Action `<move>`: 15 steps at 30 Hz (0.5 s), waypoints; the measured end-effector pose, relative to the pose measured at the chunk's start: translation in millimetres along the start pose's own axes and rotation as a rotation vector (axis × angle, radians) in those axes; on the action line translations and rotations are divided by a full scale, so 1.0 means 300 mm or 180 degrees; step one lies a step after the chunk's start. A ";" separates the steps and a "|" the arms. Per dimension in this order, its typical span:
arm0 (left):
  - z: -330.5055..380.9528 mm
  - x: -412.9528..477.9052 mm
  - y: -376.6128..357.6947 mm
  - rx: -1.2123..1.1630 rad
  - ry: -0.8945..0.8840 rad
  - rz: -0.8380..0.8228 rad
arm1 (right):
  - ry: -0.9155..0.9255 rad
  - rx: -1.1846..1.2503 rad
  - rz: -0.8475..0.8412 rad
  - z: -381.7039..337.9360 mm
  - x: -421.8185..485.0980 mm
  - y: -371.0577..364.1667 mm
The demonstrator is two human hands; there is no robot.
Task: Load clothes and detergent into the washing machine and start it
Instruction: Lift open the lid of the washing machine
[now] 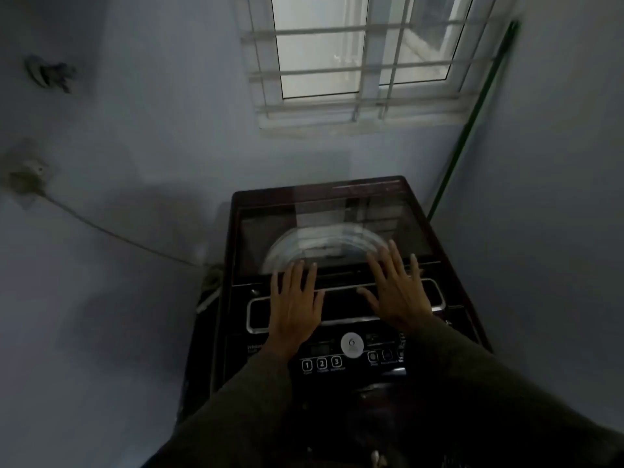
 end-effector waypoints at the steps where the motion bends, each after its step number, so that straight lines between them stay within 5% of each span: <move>1: -0.007 -0.014 -0.015 -0.0130 0.0104 -0.0098 | -0.0039 -0.0018 -0.0244 -0.002 -0.018 -0.035; 15: -0.025 -0.064 -0.031 -0.0462 0.0109 -0.0366 | -0.0023 0.0591 -0.0319 0.013 -0.043 -0.073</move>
Point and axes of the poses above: each hand's wrist, its own x-axis towards the middle knuckle, its own y-axis out of the back of the hand, z = x × y, the point moved 10 cm from there along x, towards the middle knuckle, and after that the axes turned 3 degrees about z, right-handed, at the moved point
